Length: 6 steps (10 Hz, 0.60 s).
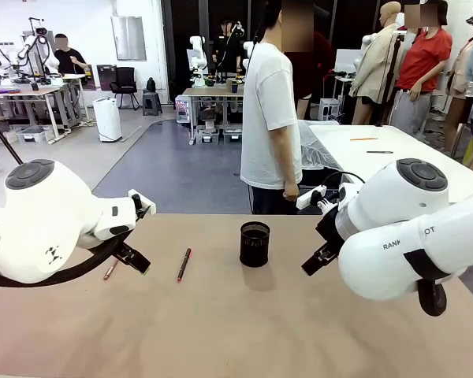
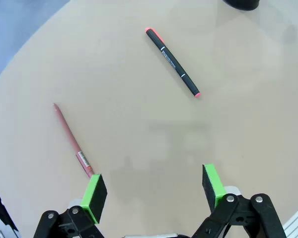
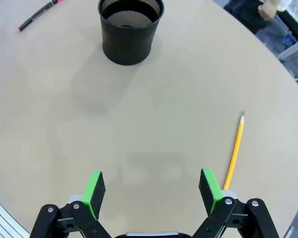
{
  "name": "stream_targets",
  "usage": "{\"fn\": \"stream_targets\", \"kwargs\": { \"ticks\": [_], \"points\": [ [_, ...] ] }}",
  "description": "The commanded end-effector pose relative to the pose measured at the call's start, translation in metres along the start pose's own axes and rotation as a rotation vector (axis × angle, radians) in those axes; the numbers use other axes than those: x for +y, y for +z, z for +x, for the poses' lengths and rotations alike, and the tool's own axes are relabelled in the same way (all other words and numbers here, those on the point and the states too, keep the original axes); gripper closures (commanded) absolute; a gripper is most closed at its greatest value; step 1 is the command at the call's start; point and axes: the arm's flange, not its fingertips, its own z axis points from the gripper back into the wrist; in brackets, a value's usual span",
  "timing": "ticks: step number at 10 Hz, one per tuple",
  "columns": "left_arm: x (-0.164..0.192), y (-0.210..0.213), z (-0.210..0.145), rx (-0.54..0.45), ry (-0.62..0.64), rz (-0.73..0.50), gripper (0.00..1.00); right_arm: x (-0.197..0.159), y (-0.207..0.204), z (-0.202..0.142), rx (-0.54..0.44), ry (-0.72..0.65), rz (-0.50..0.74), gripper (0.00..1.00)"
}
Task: Place the pens into the pen holder.
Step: Pick up a writing instrument from the table and place it into the Pen holder.
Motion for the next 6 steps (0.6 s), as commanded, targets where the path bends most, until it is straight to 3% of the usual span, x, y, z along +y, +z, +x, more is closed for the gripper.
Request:
{"fn": "stream_targets", "kwargs": {
  "ticks": [1, 6],
  "points": [
    [0.0001, 0.0002, 0.0, 0.0, 0.0, 0.0, 0.0, 0.0, 0.0, 0.0, 0.0, -0.001, 0.0, 0.0],
    [0.0001, 0.0002, 0.0, 0.0, 0.0, 0.0, 0.0, 0.0, 0.0, 0.0, 0.0, -0.001, 0.0, 0.0]
  ]
}}
